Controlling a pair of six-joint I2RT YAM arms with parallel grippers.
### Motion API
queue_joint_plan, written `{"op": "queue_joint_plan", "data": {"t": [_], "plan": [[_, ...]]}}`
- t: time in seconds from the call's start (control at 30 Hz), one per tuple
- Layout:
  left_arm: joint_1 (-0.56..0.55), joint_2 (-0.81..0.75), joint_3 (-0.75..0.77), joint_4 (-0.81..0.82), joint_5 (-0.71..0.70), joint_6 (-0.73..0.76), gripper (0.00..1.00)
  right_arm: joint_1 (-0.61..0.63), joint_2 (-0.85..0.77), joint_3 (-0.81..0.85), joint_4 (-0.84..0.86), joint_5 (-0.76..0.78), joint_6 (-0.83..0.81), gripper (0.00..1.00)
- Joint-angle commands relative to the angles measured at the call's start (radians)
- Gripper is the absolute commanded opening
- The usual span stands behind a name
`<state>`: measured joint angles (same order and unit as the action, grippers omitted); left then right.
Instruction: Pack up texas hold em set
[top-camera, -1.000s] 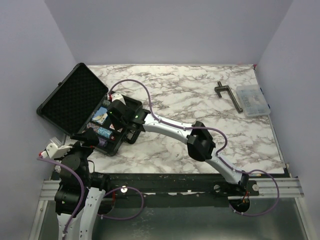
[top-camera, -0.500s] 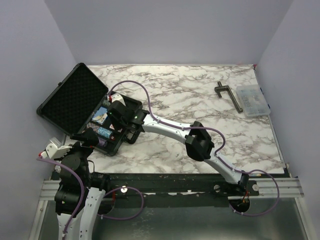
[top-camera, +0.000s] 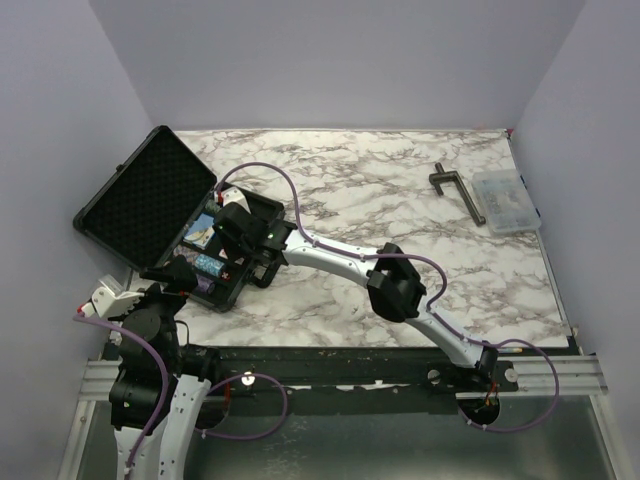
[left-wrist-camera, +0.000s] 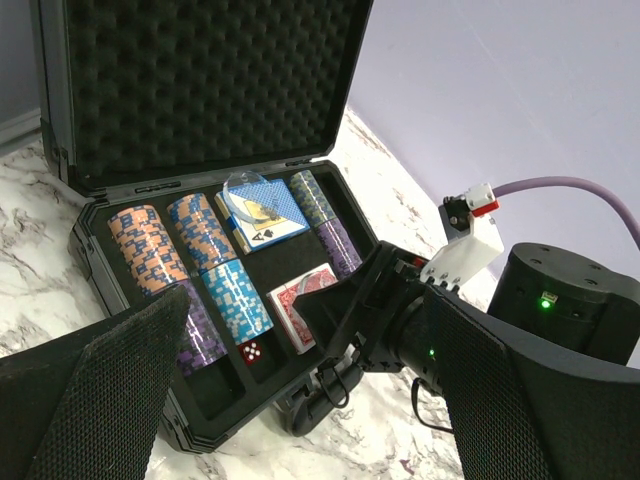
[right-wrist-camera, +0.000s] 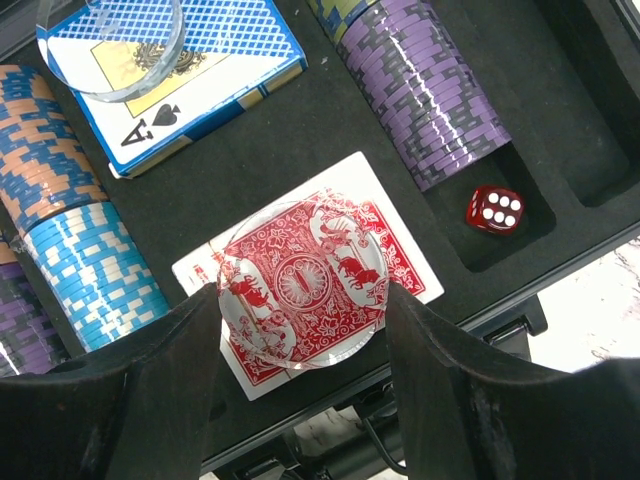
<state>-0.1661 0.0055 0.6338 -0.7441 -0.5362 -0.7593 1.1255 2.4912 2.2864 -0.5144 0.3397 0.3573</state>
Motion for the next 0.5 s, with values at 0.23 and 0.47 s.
{"op": "queue_joint_plan", "data": {"t": [0.23, 0.47], "plan": [[-0.003, -0.118, 0.021, -0.015, -0.016, 0.0, 0.99, -0.007, 0.044, 0.007, 0.047, -0.001, -0.006, 0.61], [-0.004, -0.118, 0.021, -0.015, -0.016, -0.001, 0.99, -0.007, 0.036, 0.007, 0.036, 0.004, -0.003, 0.8]]}}
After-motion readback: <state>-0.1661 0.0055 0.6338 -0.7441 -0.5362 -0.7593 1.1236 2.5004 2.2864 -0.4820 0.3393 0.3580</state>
